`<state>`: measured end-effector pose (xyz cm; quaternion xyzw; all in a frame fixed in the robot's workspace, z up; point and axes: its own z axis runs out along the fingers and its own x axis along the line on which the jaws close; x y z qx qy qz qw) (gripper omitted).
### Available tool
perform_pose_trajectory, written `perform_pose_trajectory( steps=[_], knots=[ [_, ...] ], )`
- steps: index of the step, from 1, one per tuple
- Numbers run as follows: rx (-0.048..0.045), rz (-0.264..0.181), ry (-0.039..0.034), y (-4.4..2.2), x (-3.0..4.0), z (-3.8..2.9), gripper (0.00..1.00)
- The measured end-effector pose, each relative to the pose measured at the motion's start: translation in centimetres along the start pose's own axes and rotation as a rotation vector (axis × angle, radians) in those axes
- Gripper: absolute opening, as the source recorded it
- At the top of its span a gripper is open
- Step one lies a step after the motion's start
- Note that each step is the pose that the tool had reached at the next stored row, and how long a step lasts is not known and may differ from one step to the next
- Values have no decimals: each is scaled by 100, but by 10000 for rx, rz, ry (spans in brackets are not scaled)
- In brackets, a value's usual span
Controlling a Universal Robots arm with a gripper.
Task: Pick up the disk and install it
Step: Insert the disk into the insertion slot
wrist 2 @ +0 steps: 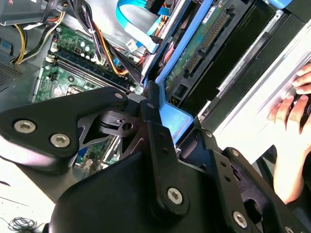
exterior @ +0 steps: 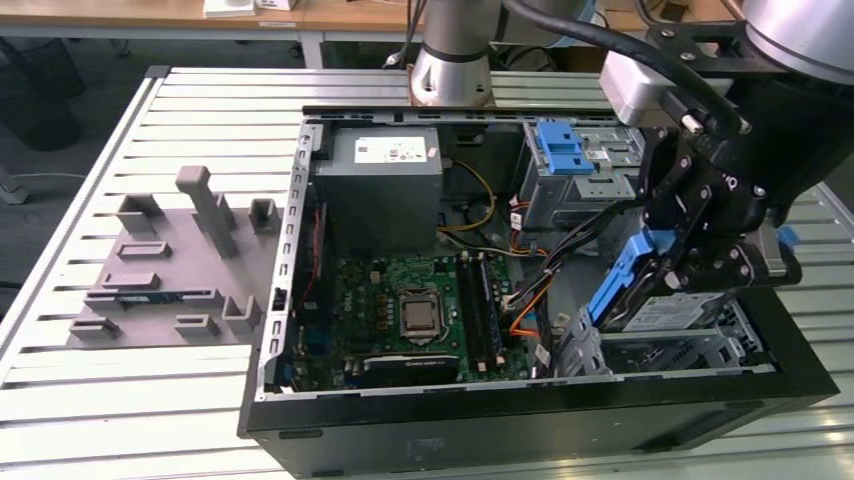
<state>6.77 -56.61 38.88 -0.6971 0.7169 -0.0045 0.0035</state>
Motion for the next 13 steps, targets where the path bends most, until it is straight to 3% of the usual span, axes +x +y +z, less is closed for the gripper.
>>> perform_pose_trajectory(
  steps=[13],
  knots=[
    [0, 0, 0, 1, 0, 84, 36]
  ],
)
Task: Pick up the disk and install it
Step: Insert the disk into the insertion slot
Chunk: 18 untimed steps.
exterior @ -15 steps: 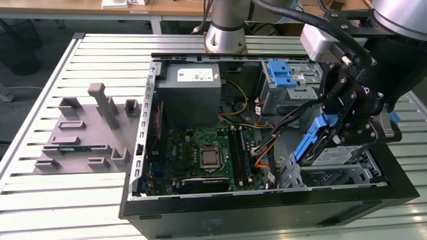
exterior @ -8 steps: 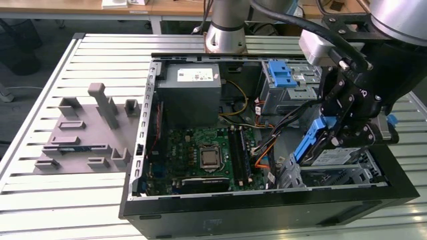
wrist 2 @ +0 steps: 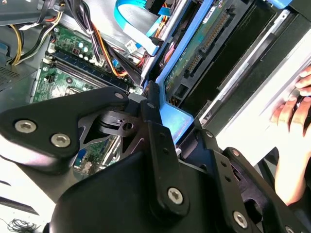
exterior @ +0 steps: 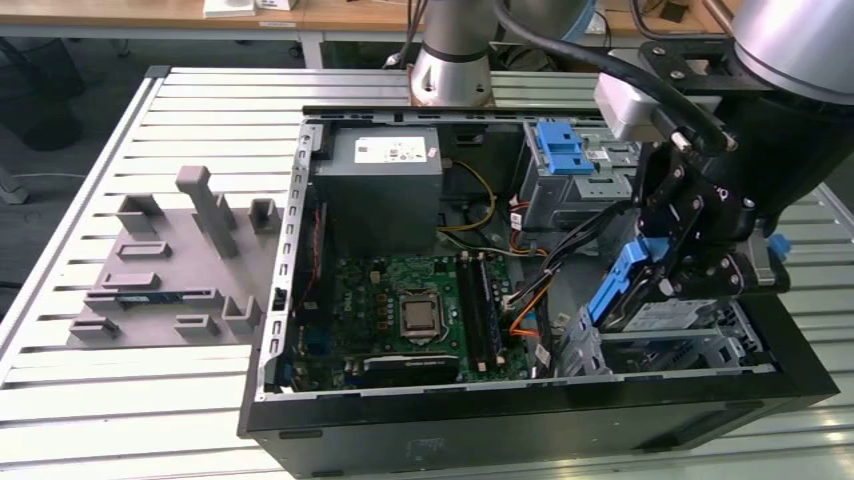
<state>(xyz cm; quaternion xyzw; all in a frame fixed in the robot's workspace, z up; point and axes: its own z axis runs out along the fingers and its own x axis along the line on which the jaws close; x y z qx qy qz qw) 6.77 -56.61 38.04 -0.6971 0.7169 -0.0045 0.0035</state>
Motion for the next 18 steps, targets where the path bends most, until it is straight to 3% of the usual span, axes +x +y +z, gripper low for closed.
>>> perform_pose_trajectory(
  steps=[18],
  knots=[
    [0, 0, 0, 1, 0, 101, 36]
  ],
)
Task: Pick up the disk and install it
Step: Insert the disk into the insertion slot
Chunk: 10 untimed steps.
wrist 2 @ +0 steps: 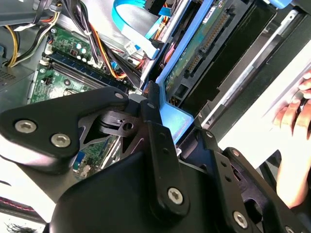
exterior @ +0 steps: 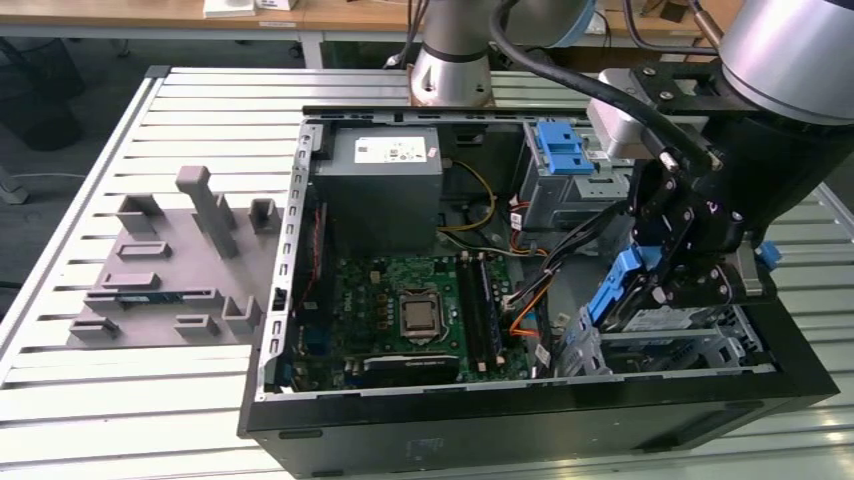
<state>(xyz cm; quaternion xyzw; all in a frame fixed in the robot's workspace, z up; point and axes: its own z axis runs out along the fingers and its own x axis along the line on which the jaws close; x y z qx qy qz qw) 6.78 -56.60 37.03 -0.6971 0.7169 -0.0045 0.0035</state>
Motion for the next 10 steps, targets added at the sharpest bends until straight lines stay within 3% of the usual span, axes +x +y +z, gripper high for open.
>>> perform_pose_trajectory(
  steps=[10],
  knots=[
    [0, 0, 0, 0, 0, 7, 36]
  ],
)
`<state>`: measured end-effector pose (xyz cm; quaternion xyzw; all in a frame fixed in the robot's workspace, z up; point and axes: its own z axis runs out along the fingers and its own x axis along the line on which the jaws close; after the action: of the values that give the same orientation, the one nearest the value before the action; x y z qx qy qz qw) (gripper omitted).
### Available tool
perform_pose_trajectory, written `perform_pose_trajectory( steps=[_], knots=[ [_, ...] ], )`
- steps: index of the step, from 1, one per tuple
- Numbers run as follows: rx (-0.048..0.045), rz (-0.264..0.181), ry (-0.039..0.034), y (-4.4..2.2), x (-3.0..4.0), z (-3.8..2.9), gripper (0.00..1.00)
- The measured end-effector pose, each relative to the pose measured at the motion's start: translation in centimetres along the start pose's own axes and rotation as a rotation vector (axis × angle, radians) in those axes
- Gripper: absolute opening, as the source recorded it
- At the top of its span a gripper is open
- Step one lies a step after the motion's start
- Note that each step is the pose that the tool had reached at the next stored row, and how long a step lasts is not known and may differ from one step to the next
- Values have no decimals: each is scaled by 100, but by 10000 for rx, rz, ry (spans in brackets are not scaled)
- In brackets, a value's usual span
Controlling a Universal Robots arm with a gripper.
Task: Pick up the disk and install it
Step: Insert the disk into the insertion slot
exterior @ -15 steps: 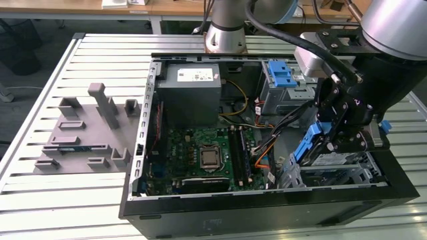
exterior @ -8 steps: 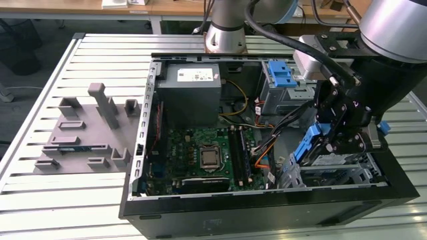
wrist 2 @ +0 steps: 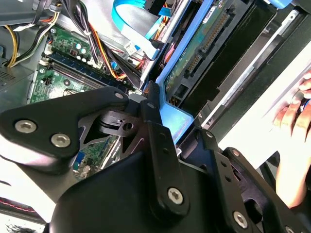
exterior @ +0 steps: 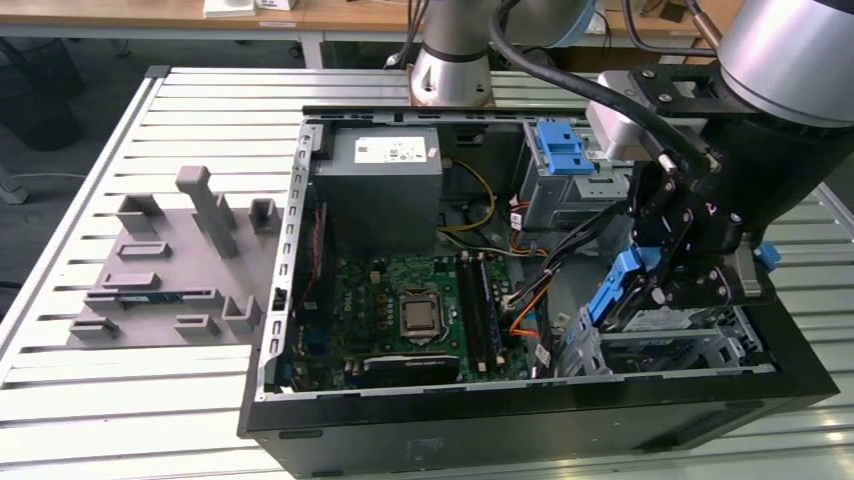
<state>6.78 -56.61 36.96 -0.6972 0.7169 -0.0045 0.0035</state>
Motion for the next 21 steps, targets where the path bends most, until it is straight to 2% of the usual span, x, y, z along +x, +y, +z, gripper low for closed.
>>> perform_pose_trajectory(
  steps=[8, 9, 14, 15, 16, 18, 21],
  knots=[
    [0, 1, -3, 0, 0, 5, 38],
    [0, 1, -1, 0, 0, 7, 44],
    [0, 0, 2, 0, 0, 20, 44],
    [0, 0, 3, 0, 0, 20, 43],
    [0, 0, 2, 0, 0, 21, 36],
    [0, 0, 1, 0, 0, 21, 36],
    [0, 1, 1, 0, 0, 21, 19]
  ],
)
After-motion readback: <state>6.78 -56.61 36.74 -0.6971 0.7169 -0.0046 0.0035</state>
